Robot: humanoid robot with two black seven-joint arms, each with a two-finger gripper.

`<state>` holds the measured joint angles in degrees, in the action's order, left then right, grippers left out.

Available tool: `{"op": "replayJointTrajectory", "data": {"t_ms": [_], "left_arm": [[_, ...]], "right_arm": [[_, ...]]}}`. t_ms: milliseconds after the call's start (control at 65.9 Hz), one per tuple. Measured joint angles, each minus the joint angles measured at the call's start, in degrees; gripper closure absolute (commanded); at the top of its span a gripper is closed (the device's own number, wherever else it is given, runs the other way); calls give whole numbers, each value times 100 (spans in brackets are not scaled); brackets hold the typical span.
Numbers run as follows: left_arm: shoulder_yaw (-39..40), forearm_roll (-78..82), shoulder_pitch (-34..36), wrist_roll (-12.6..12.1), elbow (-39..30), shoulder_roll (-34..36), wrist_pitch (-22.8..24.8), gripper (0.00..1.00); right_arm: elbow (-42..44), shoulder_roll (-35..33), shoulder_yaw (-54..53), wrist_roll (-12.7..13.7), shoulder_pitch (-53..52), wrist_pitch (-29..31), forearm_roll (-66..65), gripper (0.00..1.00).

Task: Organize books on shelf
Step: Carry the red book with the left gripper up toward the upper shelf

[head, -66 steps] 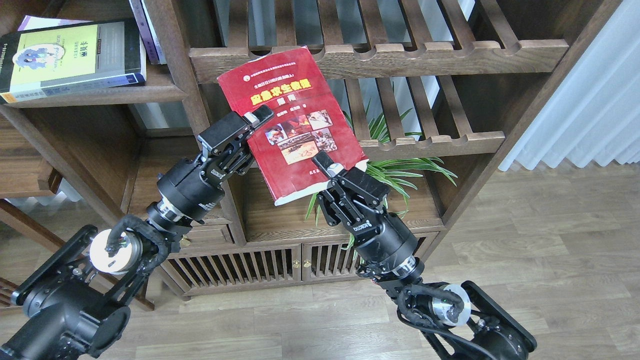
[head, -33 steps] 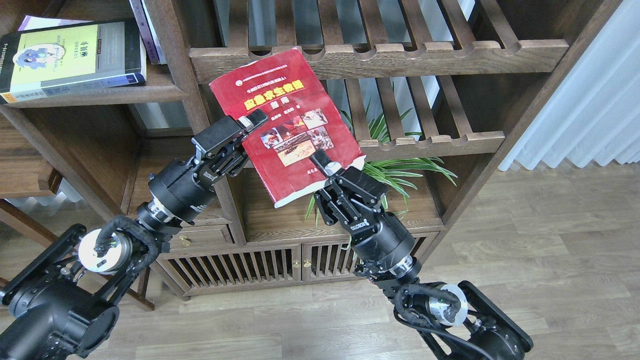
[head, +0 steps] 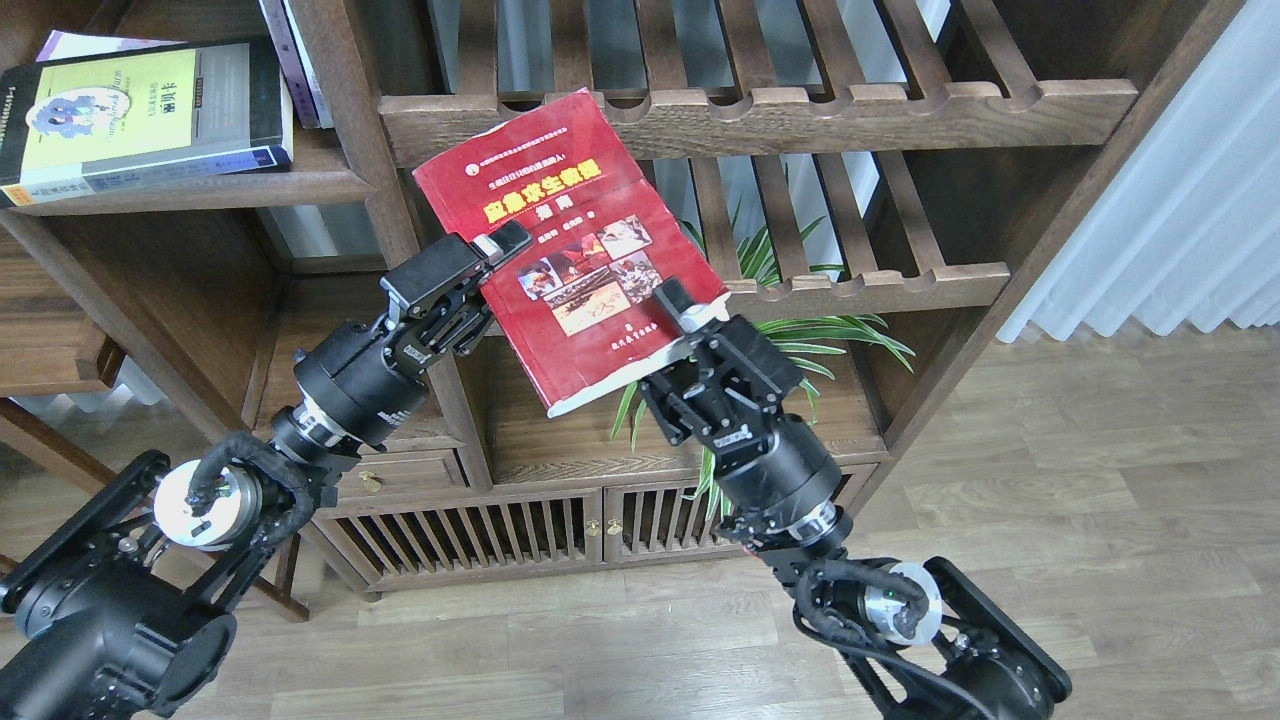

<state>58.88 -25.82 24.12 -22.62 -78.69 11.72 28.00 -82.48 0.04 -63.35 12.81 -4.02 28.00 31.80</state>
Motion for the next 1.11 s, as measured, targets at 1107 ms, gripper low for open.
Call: {"op": "replayJointTrajectory", "data": {"t_ms": [1107], "left_arm": [[-127, 652, 2796, -10, -43, 807, 0, 95]], "right_arm": [[136, -4, -503, -895, -4, -1630, -26, 19]]}}
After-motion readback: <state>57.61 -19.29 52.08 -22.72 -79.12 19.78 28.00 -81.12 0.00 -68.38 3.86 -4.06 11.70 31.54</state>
